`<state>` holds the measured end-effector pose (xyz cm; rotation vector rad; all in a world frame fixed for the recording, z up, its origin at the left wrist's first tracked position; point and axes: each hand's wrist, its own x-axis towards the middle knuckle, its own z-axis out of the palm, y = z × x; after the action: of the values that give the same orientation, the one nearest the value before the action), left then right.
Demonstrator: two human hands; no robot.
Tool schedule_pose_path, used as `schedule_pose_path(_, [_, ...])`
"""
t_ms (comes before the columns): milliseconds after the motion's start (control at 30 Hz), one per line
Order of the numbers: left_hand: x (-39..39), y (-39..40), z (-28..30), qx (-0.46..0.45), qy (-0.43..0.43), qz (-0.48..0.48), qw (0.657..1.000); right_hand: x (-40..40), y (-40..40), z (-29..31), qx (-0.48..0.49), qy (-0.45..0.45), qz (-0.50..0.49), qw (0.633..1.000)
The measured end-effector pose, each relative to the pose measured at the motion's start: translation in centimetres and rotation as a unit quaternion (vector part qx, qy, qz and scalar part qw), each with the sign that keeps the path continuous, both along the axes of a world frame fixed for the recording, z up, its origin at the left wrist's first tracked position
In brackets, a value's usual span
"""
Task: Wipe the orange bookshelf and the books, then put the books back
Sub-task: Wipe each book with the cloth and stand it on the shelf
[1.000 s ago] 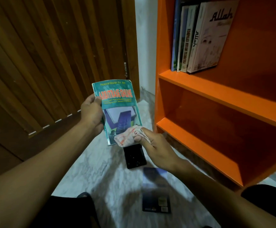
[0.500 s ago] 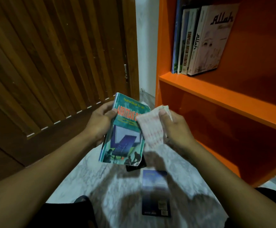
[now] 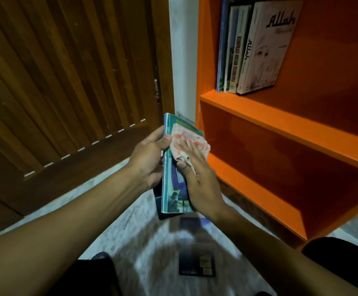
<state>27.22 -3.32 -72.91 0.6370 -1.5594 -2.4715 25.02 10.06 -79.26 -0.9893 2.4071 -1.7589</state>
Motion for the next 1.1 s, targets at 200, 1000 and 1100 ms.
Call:
schedule_pose_path(200, [-0.5,-2.8,0.6,0.003,0.003,0.088,0.996,1.9,0.0,-2.5,0.039,0.078,0.097,0.992])
schedule_pose_path(1000, [2.4,-3.3,2.5,-0.212,0.116,-0.039,0.969,-3.7,3.1,0.0,-0.008,-0.281,0.111,0.953])
schedule_pose_path(1100, [2.1,-3.3,3.1,-0.247,0.126,-0.047,0.96,-3.9,3.4,0.7,-0.048,-0.27,0.075,0.959])
